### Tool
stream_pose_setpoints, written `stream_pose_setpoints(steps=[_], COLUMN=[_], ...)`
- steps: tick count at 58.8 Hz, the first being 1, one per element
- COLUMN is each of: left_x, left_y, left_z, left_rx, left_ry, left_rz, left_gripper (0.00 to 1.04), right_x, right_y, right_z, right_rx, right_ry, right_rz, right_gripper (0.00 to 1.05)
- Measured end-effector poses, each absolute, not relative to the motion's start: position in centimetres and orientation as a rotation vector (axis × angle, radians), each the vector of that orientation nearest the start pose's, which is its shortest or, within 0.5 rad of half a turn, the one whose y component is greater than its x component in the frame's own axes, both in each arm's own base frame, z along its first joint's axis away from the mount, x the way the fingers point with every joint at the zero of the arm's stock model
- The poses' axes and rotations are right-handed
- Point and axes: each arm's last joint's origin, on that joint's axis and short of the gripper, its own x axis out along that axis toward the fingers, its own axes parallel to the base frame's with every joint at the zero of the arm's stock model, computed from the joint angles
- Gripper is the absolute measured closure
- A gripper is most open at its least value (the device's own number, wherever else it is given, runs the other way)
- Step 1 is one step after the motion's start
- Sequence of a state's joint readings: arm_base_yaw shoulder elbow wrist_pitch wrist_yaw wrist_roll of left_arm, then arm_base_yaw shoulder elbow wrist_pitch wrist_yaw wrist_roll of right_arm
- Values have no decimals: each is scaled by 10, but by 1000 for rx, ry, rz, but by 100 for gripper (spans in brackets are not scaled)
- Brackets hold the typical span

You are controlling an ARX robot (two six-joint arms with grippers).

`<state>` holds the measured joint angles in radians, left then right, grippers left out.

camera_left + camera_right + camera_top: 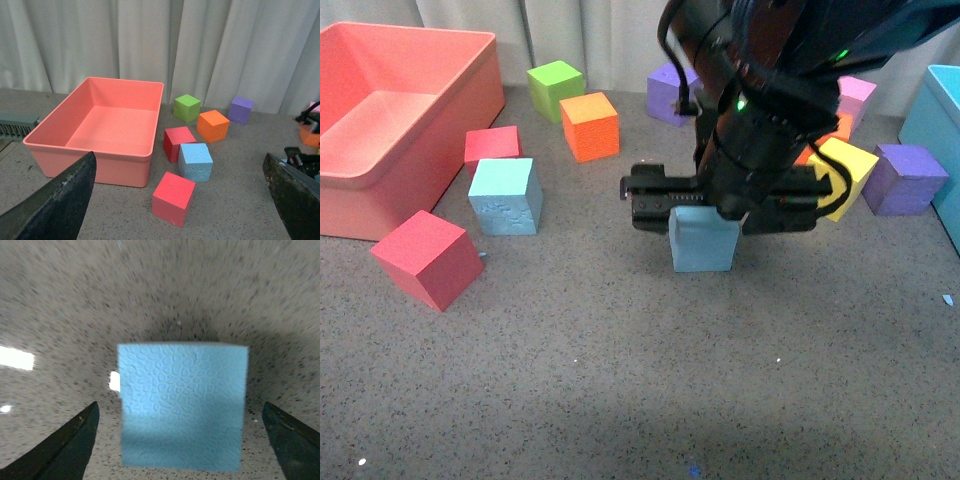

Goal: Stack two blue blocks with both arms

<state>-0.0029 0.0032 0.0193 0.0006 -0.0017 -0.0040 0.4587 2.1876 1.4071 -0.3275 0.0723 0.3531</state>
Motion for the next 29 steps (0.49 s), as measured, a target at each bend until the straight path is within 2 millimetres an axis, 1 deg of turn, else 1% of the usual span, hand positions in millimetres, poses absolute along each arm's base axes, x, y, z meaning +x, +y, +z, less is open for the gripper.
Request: stream_pose_setpoints(steps=[3,7,10,11,14,16,17,20,21,23,25,29], left_x=[97,97,97,97,97,97,97,97,97,97,97,97], left_y=[0,0,0,0,0,0,0,0,0,0,0,0], left_z=[170,170,170,170,170,170,170,170,170,170,170,170], left_rx=[-4,-4,-4,-4,-4,-4,-4,-4,-4,-4,-4,-4], left_ry=[-17,-17,-17,-17,-17,-17,-17,-17,-16,-16,-17,-17], left_rz=[-1,-1,-1,-1,-1,-2,-4,-3,0,0,0,0], left_gripper=[7,7,7,7,7,7,7,7,7,7,7,7], right_x=[386,379,376,377,374,370,365,353,346,337,328,308], right_y=[186,179,176,176,169,165,159,146,138,127,117,97], right_z=[118,147,160,160,157,154,149,139,135,133,135,153], right_rx=[25,25,15,6,-48,-78,-85,-91,-84,-67,-41,3], right_ry=[1068,970,901,868,657,583,523,424,376,298,209,54], right_rz=[166,203,213,205,119,85,51,33,28,20,14,4], right_gripper=[9,10,10,11,19,23,26,33,37,42,48,60])
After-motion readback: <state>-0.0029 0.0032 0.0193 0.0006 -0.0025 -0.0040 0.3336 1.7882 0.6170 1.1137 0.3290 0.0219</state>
